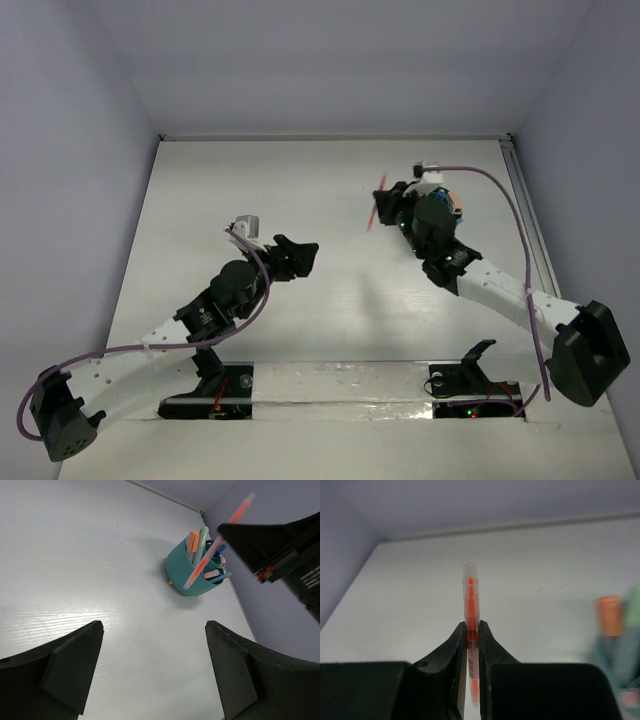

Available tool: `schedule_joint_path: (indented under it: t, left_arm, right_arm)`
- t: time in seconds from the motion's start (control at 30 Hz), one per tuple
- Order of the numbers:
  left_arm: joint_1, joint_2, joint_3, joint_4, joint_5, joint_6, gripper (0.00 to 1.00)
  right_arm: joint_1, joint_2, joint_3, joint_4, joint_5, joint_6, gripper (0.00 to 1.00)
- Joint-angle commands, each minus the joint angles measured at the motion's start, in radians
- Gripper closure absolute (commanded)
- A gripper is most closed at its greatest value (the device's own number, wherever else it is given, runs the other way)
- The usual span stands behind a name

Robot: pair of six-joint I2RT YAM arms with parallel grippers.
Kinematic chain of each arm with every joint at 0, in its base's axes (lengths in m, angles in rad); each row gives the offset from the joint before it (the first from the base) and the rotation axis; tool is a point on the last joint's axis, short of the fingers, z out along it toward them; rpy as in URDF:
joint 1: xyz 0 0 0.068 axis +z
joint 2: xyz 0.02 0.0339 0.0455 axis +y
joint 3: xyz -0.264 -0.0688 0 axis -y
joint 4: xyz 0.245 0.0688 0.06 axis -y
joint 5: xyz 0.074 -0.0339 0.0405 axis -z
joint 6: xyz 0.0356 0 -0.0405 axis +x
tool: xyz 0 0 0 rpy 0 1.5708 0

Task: Sort the stationery into containers
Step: Place the pen in the storage box.

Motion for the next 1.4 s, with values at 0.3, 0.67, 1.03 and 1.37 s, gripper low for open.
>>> schedule_joint_path:
  t: [0.3, 0.67, 1.03, 1.37]
  left_arm:
    - [0.0, -0.095, -0.045, -0.041, -0.002, 0.037, 0.2]
    - [0.0, -0.11, -0.071, -0.037, 0.02, 0.042, 0.21]
    - [0.0, -0.066, -0.061, -0.012, 0.015, 0.056, 0.21]
    - [0.0, -0.05, -0.045, -0.011, 0.004, 0.06, 0.21]
  right_arm:
    - [-0.283, -0.119, -0.144, 0.201, 0.568, -0.218, 1.0]
    - [-0.315, 0.047, -0.132, 0.338, 0.6, -0.272, 1.0]
    - [-0.315, 0.077, -0.159, 0.266, 0.573, -0.127, 1.0]
    - [-0.315, 0.05, -0.175, 0.161, 0.536, -0.039, 0.7]
